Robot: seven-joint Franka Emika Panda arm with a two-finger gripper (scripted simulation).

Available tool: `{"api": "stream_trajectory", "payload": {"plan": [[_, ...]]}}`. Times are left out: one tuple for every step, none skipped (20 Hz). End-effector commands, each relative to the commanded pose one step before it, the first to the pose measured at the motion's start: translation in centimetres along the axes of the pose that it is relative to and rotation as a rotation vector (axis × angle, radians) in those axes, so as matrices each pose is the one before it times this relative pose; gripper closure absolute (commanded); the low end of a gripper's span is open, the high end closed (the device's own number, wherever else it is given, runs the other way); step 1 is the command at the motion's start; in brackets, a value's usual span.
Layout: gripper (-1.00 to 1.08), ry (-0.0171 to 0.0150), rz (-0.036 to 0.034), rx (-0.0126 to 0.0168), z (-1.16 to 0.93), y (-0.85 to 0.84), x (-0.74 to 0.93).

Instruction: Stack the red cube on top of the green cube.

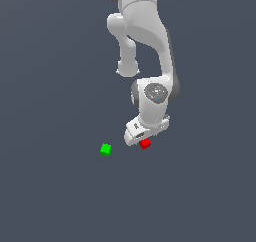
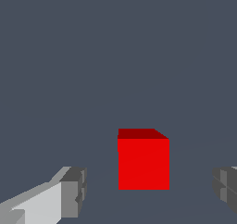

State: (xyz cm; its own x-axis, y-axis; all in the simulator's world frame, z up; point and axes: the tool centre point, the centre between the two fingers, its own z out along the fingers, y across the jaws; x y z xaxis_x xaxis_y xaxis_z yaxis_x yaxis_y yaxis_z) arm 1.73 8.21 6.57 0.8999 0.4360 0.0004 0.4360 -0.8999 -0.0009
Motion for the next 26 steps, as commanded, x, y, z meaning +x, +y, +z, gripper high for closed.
{"api": "stream_trajectory", "payload": {"plan": [[-0.92,-0.00104,-0.00079,0.00026,0.868,-0.012,-0.059],[-0.92,0.00011,-0.00094,-0.00022,0.489,-0.029,-0.006],[-0.92,0.00008,-0.00067,-0.00015,0.564,-0.008,-0.016],[-0.92,0.00011,-0.00095,-0.00022,0.605,-0.022,-0.013],[-0.92,0.00008,-0.00067,-0.00015,0.537,-0.008,-0.012],[-0.92,0.00008,-0.00067,-0.00016,0.452,-0.012,-0.003],[-0.92,0.0,0.0,0.0,0.375,0.026,-0.005],[-0.92,0.00009,-0.00066,-0.00019,0.282,-0.017,0.021],[-0.92,0.0,0.0,0.0,0.208,0.02,0.02],[-0.92,0.0,0.0,0.0,0.128,0.017,0.03],[-0.92,0.0,0.0,0.0,0.058,0.013,0.033],[-0.92,0.0,0.0,0.0,0.012,0.005,0.015],[1.08,0.0,0.0,0.0,0.0,0.0,0.0],[1.08,0.0,0.0,0.0,0.0,0.0,0.0],[1.08,0.0,0.0,0.0,0.0,0.0,0.0],[1.08,0.0,0.0,0.0,0.0,0.0,0.0],[1.08,0.0,0.0,0.0,0.0,0.0,0.0],[1.08,0.0,0.0,0.0,0.0,0.0,0.0],[1.08,0.0,0.0,0.0,0.0,0.0,0.0],[1.08,0.0,0.0,0.0,0.0,0.0,0.0],[1.08,0.0,0.0,0.0,0.0,0.0,0.0],[1.08,0.0,0.0,0.0,0.0,0.0,0.0],[1.08,-0.00037,0.00048,-0.00034,-0.023,0.033,-0.028],[1.08,0.0,0.0,0.0,-0.029,0.0,-0.002],[1.08,0.0,0.0,0.0,-0.087,-0.001,-0.005],[1.08,0.0,0.0,0.0,-0.147,-0.002,-0.008]]}}
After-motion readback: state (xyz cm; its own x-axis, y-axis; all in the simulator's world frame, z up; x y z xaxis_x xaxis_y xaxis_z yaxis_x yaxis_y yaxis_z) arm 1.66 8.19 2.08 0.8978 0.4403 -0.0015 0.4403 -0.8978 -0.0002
